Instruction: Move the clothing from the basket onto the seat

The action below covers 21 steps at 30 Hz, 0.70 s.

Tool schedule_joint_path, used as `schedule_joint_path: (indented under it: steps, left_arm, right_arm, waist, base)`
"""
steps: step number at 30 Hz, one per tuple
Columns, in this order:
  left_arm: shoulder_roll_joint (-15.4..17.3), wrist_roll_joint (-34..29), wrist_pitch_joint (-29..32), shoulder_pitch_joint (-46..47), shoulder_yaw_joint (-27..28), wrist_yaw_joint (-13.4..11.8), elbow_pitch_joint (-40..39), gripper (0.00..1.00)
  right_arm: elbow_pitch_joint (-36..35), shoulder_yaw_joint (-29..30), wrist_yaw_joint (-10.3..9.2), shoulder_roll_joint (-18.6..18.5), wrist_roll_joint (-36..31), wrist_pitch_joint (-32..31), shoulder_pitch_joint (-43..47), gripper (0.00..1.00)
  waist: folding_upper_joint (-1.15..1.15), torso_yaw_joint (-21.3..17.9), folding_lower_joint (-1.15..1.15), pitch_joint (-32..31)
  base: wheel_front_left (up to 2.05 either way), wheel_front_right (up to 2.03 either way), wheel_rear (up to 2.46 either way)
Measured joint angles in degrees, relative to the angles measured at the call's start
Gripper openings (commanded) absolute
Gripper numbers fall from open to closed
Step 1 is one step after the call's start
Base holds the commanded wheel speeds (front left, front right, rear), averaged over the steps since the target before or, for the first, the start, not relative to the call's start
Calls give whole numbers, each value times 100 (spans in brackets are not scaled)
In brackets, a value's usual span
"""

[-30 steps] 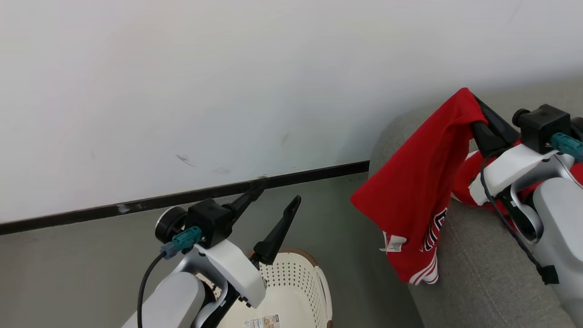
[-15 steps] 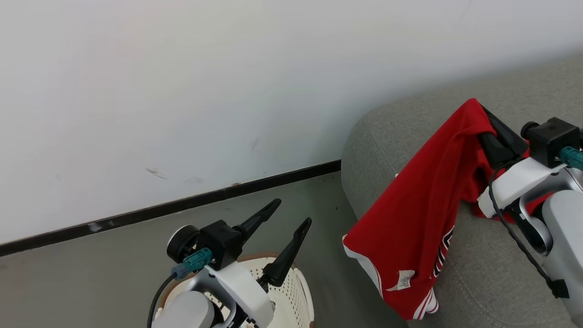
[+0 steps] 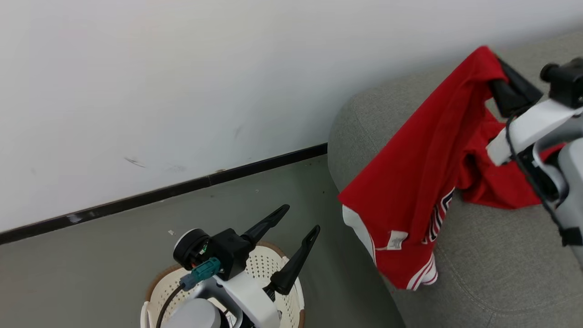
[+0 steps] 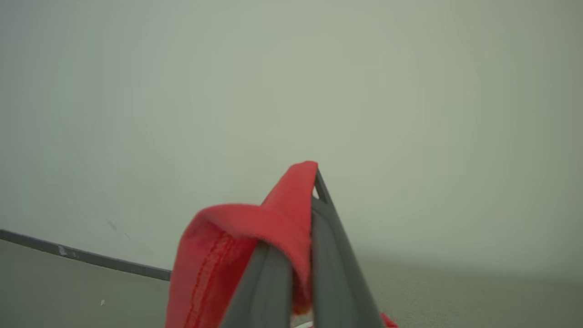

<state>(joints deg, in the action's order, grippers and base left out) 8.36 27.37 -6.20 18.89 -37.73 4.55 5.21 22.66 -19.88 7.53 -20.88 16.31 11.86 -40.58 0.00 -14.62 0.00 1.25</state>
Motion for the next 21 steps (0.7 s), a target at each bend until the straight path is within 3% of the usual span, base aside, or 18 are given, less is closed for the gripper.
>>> schedule_joint_path:
  steps: [11, 16, 21]
  left_arm:
    - [-7, -221, 68, 11, -36, -174, -385, 100]
    - [4, -307, 219, 84, -65, -191, -601, 100]
    - [3, -374, 366, 268, -165, -233, -762, 100]
  right_arm:
    - [558, 1266, 0, -834, 230, -450, -1992, 0]
    - [1013, 1589, -1, -1293, 115, -590, -2217, 0]
    - [1490, 1686, -1, -1319, 66, -589, -2089, 0]
  waist:
    - [0, 128, 0, 426]
    - [0, 217, 0, 648]
    - [0, 302, 0, 896]
  base:
    - [0, 0, 0]
    - [0, 0, 0]
    - [0, 0, 0]
